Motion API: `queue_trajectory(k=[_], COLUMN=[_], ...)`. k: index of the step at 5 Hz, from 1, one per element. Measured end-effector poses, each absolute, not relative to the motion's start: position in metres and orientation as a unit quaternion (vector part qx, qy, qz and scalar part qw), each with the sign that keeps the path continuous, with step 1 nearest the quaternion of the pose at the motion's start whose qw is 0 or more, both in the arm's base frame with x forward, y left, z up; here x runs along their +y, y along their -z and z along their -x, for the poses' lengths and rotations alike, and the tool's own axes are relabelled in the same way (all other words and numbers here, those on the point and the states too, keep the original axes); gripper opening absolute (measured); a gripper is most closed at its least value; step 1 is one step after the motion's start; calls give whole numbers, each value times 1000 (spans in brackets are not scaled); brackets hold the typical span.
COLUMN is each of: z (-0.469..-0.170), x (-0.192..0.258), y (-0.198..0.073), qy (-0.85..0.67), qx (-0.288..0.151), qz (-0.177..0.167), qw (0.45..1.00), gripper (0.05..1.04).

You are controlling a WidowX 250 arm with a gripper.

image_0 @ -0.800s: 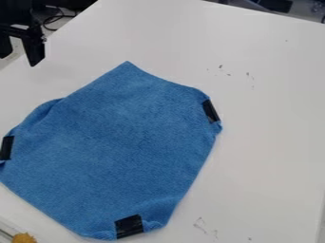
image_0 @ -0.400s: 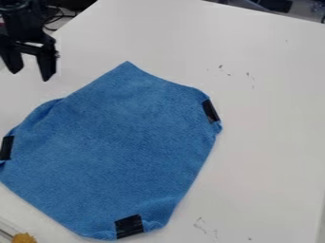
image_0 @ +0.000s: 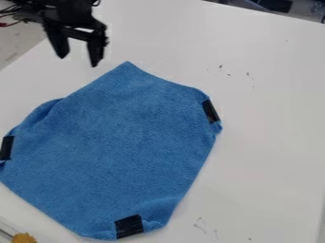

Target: Fold the cloth from top right to bottom left

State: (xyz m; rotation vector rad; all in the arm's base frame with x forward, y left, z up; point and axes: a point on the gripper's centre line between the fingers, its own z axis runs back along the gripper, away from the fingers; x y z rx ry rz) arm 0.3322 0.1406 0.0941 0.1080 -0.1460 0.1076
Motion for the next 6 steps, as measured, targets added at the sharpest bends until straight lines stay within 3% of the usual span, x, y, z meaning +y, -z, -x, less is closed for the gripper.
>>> queue_trajectory(k=[2,3,6], z=[-349,-361,-378], x=[66,38,-24], y=[-90,-90,-29], qy=[-24,-32,-36], qx=[-57,-85,-79], qz=[-21,-13,32], qw=[998,996,996], gripper=[1000,1000,1000])
